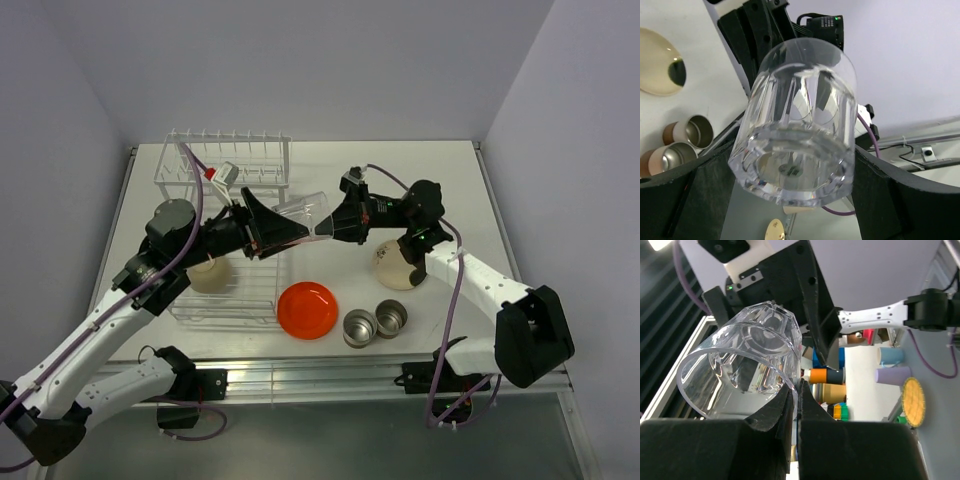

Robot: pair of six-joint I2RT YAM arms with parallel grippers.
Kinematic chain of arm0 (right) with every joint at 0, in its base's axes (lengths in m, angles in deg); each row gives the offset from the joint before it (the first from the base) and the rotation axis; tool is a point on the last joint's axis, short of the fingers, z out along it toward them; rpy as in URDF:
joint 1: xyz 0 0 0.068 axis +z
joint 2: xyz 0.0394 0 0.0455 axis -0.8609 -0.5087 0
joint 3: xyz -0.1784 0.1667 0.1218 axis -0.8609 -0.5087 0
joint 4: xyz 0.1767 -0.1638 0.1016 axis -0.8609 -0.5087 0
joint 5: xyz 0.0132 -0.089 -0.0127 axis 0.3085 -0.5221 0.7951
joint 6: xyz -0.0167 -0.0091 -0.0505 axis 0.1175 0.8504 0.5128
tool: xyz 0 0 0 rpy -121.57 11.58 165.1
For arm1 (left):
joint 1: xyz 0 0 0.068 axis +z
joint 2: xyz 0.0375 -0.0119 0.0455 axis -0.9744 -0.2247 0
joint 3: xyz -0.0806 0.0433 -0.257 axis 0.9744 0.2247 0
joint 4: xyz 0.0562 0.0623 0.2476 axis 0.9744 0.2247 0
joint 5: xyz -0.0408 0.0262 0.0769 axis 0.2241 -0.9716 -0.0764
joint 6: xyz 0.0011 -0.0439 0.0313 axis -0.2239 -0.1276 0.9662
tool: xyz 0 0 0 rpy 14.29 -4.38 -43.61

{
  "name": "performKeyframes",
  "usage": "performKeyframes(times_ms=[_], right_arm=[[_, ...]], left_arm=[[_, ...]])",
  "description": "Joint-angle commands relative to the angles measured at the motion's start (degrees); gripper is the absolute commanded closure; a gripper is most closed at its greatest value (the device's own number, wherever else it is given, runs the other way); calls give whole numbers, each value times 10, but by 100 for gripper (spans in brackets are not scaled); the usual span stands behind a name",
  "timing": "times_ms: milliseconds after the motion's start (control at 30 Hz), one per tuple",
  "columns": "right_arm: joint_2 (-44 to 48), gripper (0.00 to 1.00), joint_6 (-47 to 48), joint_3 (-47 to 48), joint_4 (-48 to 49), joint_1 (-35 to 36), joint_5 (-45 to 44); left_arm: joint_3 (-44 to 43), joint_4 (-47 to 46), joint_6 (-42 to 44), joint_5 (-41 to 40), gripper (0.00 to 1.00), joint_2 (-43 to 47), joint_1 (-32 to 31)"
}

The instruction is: Load the mixed dishes into the dish rack

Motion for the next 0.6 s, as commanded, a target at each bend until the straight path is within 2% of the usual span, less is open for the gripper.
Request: performKeyframes(times_ms=[0, 300, 567], right_arm=[[11, 100, -102, 13, 151, 4, -8], [24, 100, -78, -4, 122, 4, -2], [54, 100, -27, -16, 49, 10, 2]], left_arm=[[5, -39, -8, 25, 11, 13, -4], [-21, -8, 9, 0, 11, 16, -3], [-33, 10, 8, -31, 11, 16, -1]])
